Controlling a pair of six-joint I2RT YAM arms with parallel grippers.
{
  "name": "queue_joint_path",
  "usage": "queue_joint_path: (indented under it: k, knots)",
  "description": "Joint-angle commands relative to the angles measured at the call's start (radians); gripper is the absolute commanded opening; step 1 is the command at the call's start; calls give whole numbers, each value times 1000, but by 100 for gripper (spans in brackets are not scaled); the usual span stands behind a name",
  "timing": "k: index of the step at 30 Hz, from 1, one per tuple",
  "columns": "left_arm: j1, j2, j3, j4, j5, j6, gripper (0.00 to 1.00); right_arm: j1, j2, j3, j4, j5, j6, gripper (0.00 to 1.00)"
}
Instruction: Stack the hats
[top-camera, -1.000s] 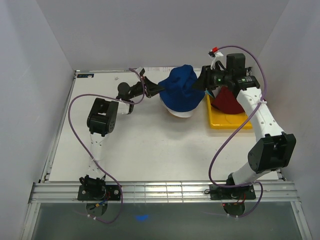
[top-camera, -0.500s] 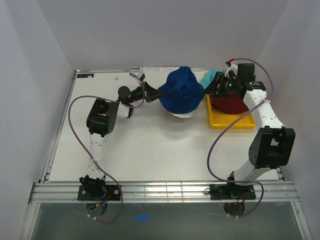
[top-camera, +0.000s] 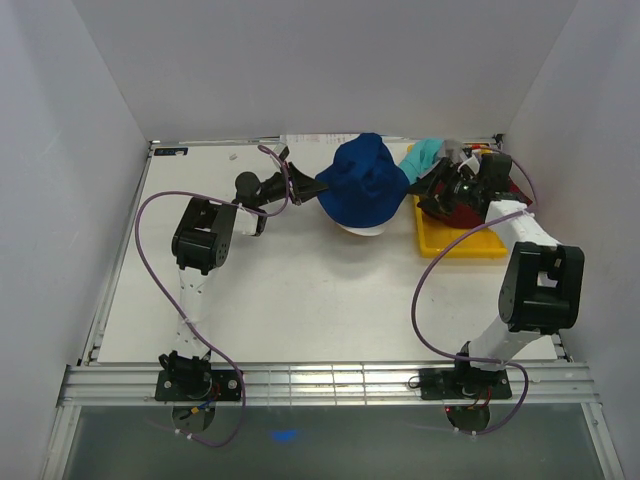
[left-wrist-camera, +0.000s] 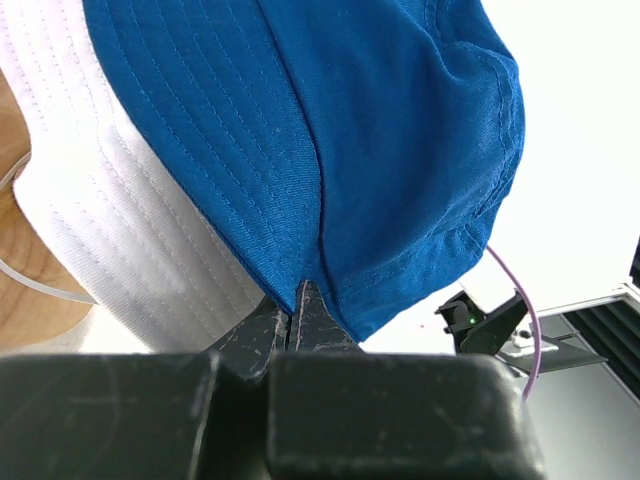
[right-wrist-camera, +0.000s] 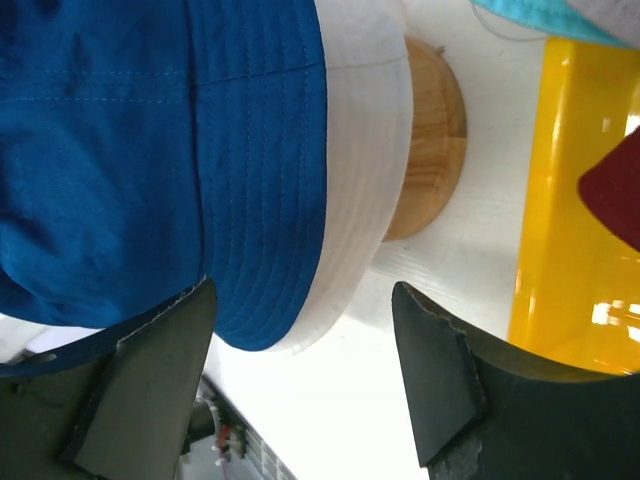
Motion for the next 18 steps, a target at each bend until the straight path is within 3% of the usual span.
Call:
queue_joint_path:
  k: [1, 11, 18]
  knots:
    - [5, -79, -2, 191, 24, 23, 0, -2, 11, -74, 348, -73, 242, 77]
    - [4, -82, -5, 163, 24, 40, 0, -1, 49, -196, 662, -24, 502, 75]
    - [5, -80, 0, 148, 19, 45, 0, 1, 94, -253, 849, -5, 643, 66]
